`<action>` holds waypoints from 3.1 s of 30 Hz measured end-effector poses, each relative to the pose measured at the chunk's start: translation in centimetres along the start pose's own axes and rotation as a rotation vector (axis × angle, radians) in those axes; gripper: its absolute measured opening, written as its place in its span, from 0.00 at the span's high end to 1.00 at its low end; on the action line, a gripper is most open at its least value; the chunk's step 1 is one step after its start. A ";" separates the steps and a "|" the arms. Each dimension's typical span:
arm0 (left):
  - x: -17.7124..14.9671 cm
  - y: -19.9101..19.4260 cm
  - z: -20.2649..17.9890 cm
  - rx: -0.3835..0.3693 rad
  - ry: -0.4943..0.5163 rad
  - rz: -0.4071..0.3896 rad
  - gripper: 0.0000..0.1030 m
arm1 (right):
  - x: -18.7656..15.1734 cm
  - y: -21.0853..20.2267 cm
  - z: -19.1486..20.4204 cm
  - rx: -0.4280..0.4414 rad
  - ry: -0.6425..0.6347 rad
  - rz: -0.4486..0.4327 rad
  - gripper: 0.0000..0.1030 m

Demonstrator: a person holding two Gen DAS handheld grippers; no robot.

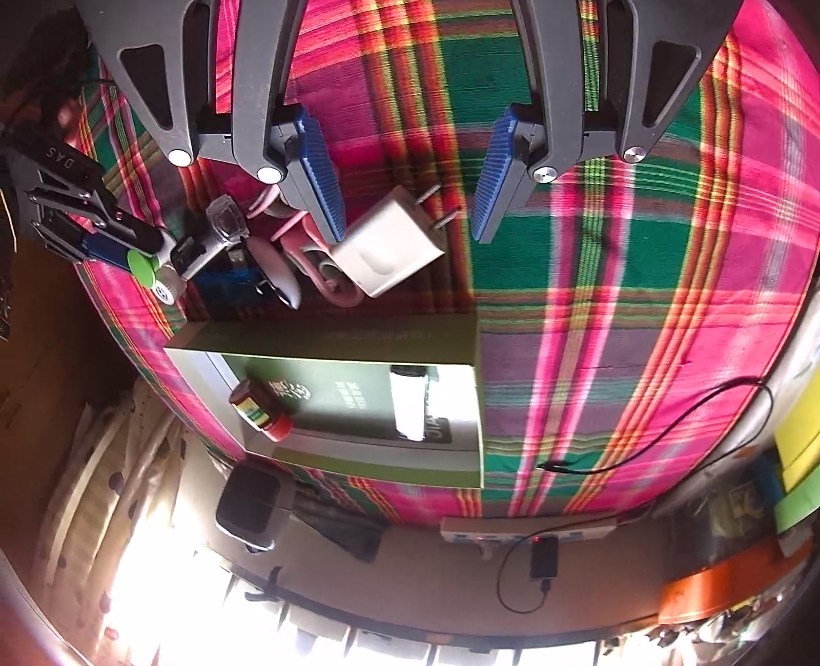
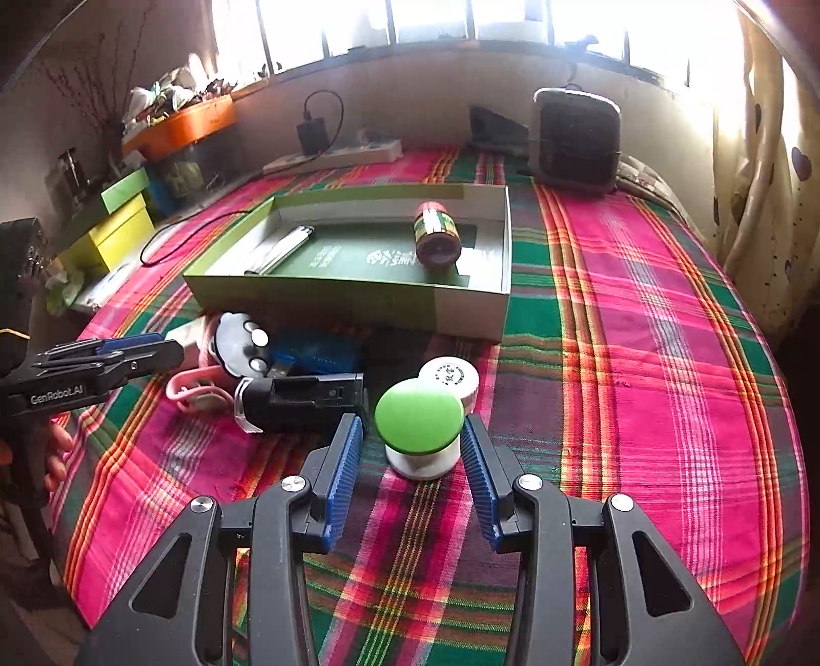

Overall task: Organize rigid objects
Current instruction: 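Grasp the green-topped white knob with the right tool while the left tool grasps the white charger plug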

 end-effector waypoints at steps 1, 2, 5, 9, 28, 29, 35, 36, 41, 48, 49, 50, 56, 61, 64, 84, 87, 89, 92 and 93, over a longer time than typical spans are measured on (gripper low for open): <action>0.0 0.0 -0.2 -0.005 0.002 0.001 0.51 | 0.0 0.1 -0.1 -0.007 -0.004 0.003 0.60; -0.1 0.0 -0.3 -0.007 0.006 0.003 0.51 | 0.0 0.2 -0.1 -0.017 -0.009 0.006 0.60; -0.3 -0.1 -0.7 -0.015 0.017 0.002 0.51 | 0.0 0.2 -0.4 -0.044 -0.028 0.009 0.60; -0.6 -0.4 -1.5 -0.033 0.023 0.005 0.51 | 0.0 0.2 -0.8 -0.050 -0.027 0.014 0.60; 0.0 0.4 -1.6 0.008 0.093 0.010 0.50 | -0.2 0.5 -1.9 -0.050 0.009 0.031 0.60; 0.1 0.5 -1.6 0.007 0.094 0.012 0.50 | -0.2 0.5 -1.8 -0.046 0.007 0.031 0.60; 0.1 0.6 -2.3 -0.019 0.104 0.017 0.51 | 0.1 0.6 -1.7 -0.039 0.005 0.021 0.60; 0.0 0.5 -2.5 -0.026 0.108 0.017 0.51 | 0.2 0.6 -1.6 -0.036 0.004 0.017 0.60; 0.7 0.2 -2.3 -0.012 0.112 -0.004 0.51 | 0.5 0.1 -1.1 -0.019 -0.003 -0.014 0.60; 1.2 1.1 -2.1 -0.004 0.119 0.013 0.51 | 0.6 0.4 -0.8 -0.018 -0.015 -0.009 0.60; 1.1 1.3 -2.1 0.000 0.120 0.017 0.51 | 0.6 0.3 -0.8 -0.018 -0.015 -0.012 0.60; 1.1 1.4 -2.3 -0.004 0.129 0.017 0.51 | 0.7 0.3 -0.8 -0.019 -0.015 -0.016 0.60; 1.1 1.9 -2.6 -0.006 0.144 0.029 0.50 | 0.7 0.2 -0.8 -0.030 -0.014 -0.024 0.66; 1.2 2.1 -2.3 0.053 0.185 0.031 0.50 | 0.9 -0.1 -1.0 -0.039 -0.008 -0.037 0.66; 0.9 2.2 -1.8 0.063 0.178 0.041 0.50 | 1.0 -0.1 -1.0 -0.038 -0.010 -0.041 0.66; 0.7 2.3 0.0 0.106 0.125 0.028 0.62 | 1.0 -0.4 -1.1 -0.038 -0.001 -0.051 0.66; 0.7 2.2 0.3 0.123 0.125 0.022 0.69 | 1.0 -0.5 -1.1 -0.038 -0.001 -0.052 0.66; 0.7 2.1 0.4 0.119 0.121 0.019 0.69 | 1.0 -0.5 -1.1 -0.038 -0.001 -0.051 0.66; 0.6 2.1 0.3 0.123 0.125 0.017 0.69 | 1.0 -0.5 -1.1 -0.037 -0.001 -0.052 0.66; 0.6 2.2 0.3 0.124 0.126 0.017 0.69 | 1.0 -0.5 -1.1 -0.038 0.000 -0.051 0.66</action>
Point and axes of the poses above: each gripper's, at about its wrist camera, not at the fingertips, and y roughly the way its jaws point, z to its left, x to its top, the point moved 7 cm from there along y, roughly the way its jaws point, and after that the axes turned 11 degrees about -z, right-handed, at the moved point
